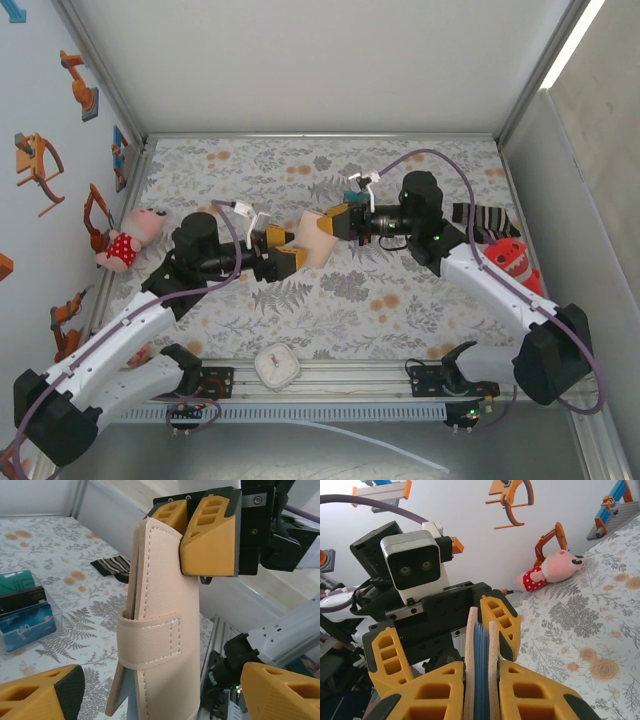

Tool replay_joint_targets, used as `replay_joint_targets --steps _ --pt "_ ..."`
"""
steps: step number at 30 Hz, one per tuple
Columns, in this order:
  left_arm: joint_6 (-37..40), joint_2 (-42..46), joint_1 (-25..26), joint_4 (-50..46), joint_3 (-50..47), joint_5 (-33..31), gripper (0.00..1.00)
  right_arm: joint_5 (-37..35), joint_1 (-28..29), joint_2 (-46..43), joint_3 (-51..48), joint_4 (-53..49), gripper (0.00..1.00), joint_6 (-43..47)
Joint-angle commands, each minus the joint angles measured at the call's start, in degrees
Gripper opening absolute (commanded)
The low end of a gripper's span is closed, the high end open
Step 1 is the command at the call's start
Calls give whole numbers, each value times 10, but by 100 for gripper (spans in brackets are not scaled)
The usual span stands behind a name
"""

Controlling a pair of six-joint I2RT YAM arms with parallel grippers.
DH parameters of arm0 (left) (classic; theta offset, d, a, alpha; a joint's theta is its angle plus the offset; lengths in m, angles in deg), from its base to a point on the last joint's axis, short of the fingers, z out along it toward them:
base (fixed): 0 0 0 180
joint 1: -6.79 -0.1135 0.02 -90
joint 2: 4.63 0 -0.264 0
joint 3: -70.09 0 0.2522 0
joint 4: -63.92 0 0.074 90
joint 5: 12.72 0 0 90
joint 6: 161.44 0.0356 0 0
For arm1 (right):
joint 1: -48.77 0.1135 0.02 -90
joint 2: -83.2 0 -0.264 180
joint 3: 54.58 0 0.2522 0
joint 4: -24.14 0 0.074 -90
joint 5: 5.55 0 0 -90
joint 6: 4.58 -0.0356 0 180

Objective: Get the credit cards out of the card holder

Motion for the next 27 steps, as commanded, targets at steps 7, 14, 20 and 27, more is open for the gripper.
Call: replay_joint_targets --steps 7,14,20,27 --pt "-17 -23 -2 42 2 62 68 44 -2 -20 11 76 0 -33" --pt "-25 -35 -1 70 0 81 51 59 -1 -7 8 122 0 -65" --pt "-28 -44 0 80 -1 82 26 53 -2 5 5 124 0 -68" --pt "25 -29 2 10 12 22 7 -15 -2 3 17 10 20 0"
